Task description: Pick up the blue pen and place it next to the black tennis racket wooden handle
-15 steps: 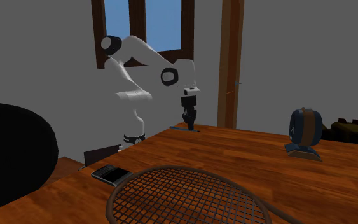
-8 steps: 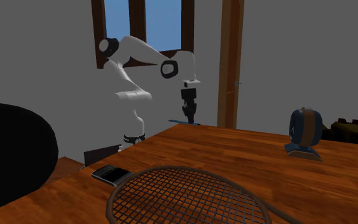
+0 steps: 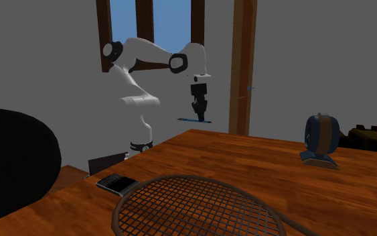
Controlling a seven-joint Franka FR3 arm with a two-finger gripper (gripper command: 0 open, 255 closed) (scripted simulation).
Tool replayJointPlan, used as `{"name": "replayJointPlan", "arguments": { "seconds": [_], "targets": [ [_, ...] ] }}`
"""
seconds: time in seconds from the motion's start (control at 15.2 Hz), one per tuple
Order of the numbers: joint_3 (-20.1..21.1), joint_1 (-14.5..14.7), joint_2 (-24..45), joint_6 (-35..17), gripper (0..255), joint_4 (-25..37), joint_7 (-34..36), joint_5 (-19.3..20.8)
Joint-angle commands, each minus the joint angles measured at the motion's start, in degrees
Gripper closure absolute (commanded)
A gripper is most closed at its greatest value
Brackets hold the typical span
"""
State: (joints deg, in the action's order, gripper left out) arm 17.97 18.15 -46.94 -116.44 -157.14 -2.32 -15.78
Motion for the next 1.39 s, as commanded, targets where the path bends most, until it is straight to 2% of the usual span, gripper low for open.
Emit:
{"name": "replayJointPlan", "arguments": {
  "seconds": [0.0,0.13,0.66,1.32],
  "targets": [
    [-0.29,-0.14,-0.32,1.61,255,1.27,0.12,0.33],
    [-0.52,-0.23,-0.56,2.70,255,2.12,0.17,0.56],
    [-11.75,-6.93,-1.52,3.10,255,0.35,-12.03,7.98],
    [-24.97,-14.95,5.95,1.02,255,4.95,-26.75,16.51]
  ]
}}
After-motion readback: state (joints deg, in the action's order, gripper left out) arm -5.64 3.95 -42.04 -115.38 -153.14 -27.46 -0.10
